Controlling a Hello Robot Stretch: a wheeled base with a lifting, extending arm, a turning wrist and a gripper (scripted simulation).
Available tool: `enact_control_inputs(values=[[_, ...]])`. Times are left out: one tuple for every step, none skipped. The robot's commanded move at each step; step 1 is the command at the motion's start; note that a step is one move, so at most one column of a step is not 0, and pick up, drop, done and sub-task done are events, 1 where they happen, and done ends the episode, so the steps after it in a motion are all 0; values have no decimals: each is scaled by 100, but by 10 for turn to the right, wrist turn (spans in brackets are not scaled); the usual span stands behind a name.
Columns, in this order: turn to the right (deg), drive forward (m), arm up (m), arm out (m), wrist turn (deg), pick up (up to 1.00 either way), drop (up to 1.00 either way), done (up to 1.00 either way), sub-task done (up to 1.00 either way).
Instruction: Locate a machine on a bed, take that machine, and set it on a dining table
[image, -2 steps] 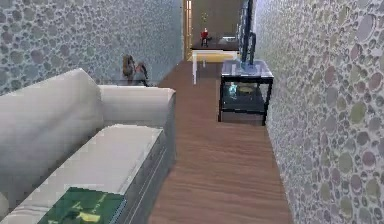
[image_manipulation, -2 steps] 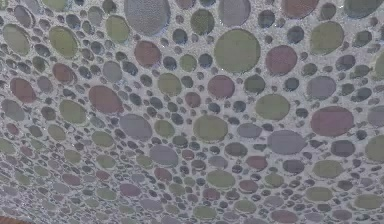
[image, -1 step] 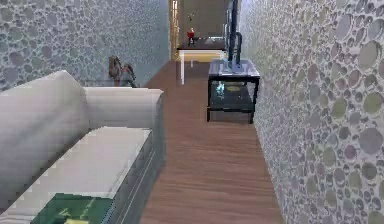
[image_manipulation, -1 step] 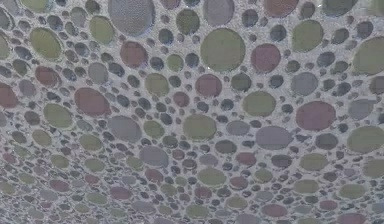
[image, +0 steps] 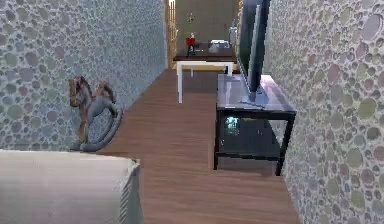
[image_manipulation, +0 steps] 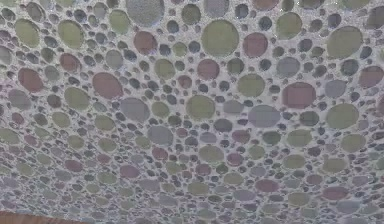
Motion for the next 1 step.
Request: enact_control_inputs(values=[[0, 95, 0, 0, 0, 0, 0, 0, 0]])
